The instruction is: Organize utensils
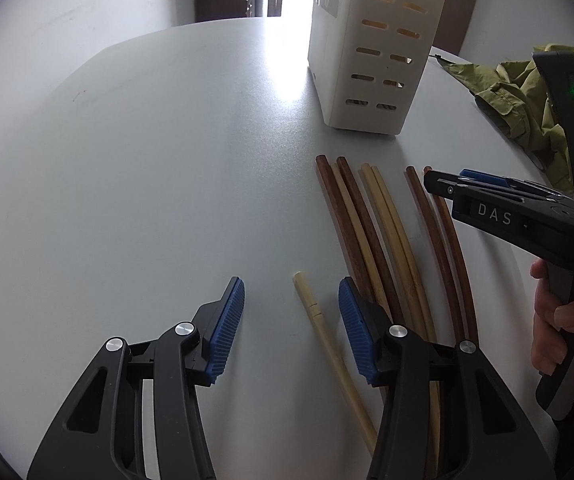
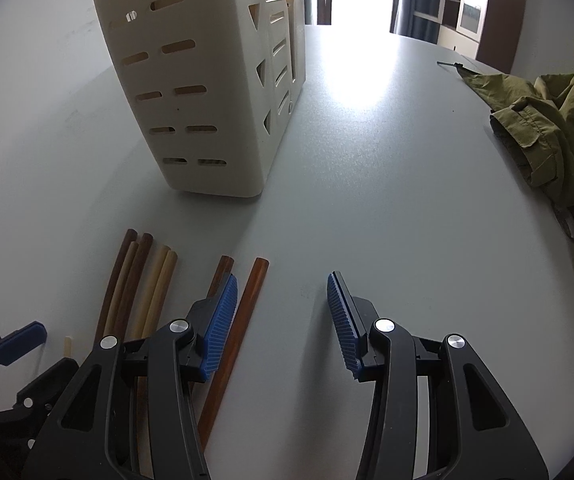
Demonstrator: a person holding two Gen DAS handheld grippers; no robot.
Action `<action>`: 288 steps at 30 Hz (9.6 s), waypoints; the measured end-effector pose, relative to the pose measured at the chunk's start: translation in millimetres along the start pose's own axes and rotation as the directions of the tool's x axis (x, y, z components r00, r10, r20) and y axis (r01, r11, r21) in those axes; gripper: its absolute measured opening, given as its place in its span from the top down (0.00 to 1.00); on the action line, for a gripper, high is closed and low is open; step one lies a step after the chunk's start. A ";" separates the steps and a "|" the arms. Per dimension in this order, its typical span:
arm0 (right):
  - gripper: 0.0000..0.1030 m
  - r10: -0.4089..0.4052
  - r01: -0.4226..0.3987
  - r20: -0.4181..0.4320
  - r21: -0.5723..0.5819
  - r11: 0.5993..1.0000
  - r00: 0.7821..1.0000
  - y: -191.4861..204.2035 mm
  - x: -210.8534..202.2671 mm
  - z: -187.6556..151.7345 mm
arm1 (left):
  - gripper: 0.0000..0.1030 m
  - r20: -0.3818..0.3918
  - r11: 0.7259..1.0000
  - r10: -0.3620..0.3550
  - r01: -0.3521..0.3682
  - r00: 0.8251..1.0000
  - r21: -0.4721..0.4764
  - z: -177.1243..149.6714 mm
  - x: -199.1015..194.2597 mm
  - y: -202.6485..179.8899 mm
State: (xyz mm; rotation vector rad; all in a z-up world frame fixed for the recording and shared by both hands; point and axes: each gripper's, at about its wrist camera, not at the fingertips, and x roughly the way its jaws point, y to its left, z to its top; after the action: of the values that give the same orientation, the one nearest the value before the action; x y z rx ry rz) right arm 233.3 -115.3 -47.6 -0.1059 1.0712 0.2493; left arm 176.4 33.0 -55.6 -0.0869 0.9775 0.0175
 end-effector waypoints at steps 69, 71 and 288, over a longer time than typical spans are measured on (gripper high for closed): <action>0.93 0.258 -0.240 0.400 -0.096 0.966 0.879 -24.5 -154.3 59.3 | 0.96 0.436 0.991 -0.055 -0.003 0.898 0.131 90.9 -124.6 -57.6; 0.93 0.264 -0.245 0.422 -0.100 0.964 0.867 -27.8 -161.0 62.1 | 0.96 0.454 0.989 -0.064 -0.003 0.889 0.145 93.9 -129.0 -60.7; 0.57 0.152 -0.149 0.023 -0.090 0.985 0.988 -9.4 -0.9 -0.6 | 0.64 0.057 0.993 0.009 -0.016 0.998 0.114 55.0 34.0 -14.6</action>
State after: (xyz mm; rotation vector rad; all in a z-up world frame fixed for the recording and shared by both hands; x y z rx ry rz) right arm 234.8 -124.7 -47.4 -0.0998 1.0396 0.4332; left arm 241.7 22.1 -52.2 0.0248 0.9205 -0.0244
